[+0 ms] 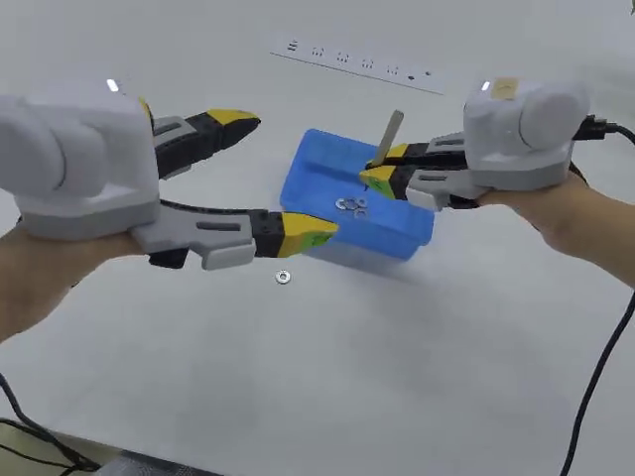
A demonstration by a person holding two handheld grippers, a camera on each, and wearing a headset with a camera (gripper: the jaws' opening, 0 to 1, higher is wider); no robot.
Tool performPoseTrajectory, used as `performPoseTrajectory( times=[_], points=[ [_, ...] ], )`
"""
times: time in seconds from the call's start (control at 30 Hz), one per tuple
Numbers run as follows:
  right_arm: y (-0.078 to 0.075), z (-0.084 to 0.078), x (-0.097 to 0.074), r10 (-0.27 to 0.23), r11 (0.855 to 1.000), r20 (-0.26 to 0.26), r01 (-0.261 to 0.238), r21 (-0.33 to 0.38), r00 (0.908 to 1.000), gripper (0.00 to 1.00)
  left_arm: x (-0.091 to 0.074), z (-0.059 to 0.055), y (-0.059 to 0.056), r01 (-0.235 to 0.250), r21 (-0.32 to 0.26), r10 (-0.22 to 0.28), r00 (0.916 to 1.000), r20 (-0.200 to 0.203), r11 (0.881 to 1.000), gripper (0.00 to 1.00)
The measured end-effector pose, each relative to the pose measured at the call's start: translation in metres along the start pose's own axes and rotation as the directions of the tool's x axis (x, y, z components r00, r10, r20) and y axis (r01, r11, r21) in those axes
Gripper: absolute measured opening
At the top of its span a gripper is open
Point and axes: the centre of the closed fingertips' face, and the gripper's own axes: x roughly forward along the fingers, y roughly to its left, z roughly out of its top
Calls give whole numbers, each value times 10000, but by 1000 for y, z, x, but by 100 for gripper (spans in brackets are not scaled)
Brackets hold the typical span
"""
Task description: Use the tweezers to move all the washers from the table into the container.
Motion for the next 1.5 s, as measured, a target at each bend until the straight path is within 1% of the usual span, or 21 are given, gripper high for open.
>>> performPoseTrajectory(
  times=[0.03,0.07,0.13,0.17,0.27,0.37,0.43,0.47,0.5,0.53,0.57,0.6,0.63,0.7,0.8,0.9,1.0,1.17,1.23,1.43,1.5],
  points=[
    [1,0,-1,15,10000,-18,-15,-64,10000,8,8,6,-3,385,-403,-370,9986,378,9984,74],
    [1,0,-2,28,10000,-22,-28,-68,10000,8,13,8,-2,488,-650,-455,9976,523,9967,70],
    [3,-2,-3,88,9998,-111,-90,-166,9999,8,23,7,1,554,-505,-537,9980,329,9972,68],
    [5,-2,-4,135,9994,-191,-141,-318,9997,8,29,8,-1,769,-249,-762,9967,266,9967,65],
    [9,-2,-6,273,9987,-209,-281,-426,9994,8,41,9,-1,1195,-110,-1194,9928,67,9928,51],
    [13,-2,-6,392,9973,-287,-409,-614,9988,8,54,9,-1,1542,89,-1540,9879,-203,9880,49],
    [14,-2,-6,442,9969,-274,-459,-645,9986,8,59,12,-2,1705,245,-1699,9852,-238,9851,45],
    [16,-1,-6,480,9962,-275,-498,-717,9985,8,62,14,-6,1995,372,-1987,9797,-260,9792,40],
    [17,-1,-6,516,9955,-294,-537,-782,9982,8,64,16,-7,2088,523,-2075,9778,-295,9766,37],
    [17,0,-6,544,9949,-305,-568,-831,9981,8,67,17,-13,2368,892,-2333,9712,-477,9674,33],
    [18,0,-6,571,9943,-321,-597,-882,9979,8,69,18,-15,2472,1032,-2422,9685,-583,9635,30],
    [19,0,-6,611,9932,-352,-643,-975,9975,8,71,14,-12,2642,1081,-2581,9638,-672,9584,29],
    [19,0,-5,630,9922,-375,-666,-1051,9973,8,72,14,-13,2709,1130,-2636,9617,-757,9559,29],
    [21,0,-5,688,9903,-432,-735,-1178,9967,8,73,13,-18,3062,1247,-2955,9504,-970,9438,27],
    [23,0,-5,762,9878,-475,-819,-1322,9960,8,73,11,-20,3226,1565,-3050,9439,-1264,9335,19],
    [24,1,-5,805,9868,-460,-861,-1374,9957,8,73,11,-22,3253,1552,-3063,9424,-1344,9328,16],
    [24,-1,-5,805,9848,-584,-884,-1493,9950,8,72,13,-27,3397,1608,-3200,9376,-1361,9267,11],
    [29,-3,-6,1000,9819,-686,-1096,-1546,9926,8,68,13,-28,3624,1626,-3387,9279,-1560,9177,9],
    [29,-3,-6,1001,9814,-701,-1101,-1574,9925,8,66,13,-29,3779,1614,-3530,9213,-1634,9117,9],
    [30,-1,-6,1059,9804,-637,-1149,-1600,9923,8,64,16,-36,3960,2016,-3618,9134,-1865,8959,8],
    [30,-1,-6,1069,9801,-633,-1159,-1609,9922,8,64,17,-38,3973,2241,-3587,9130,-1942,8899,7]
  ],
)
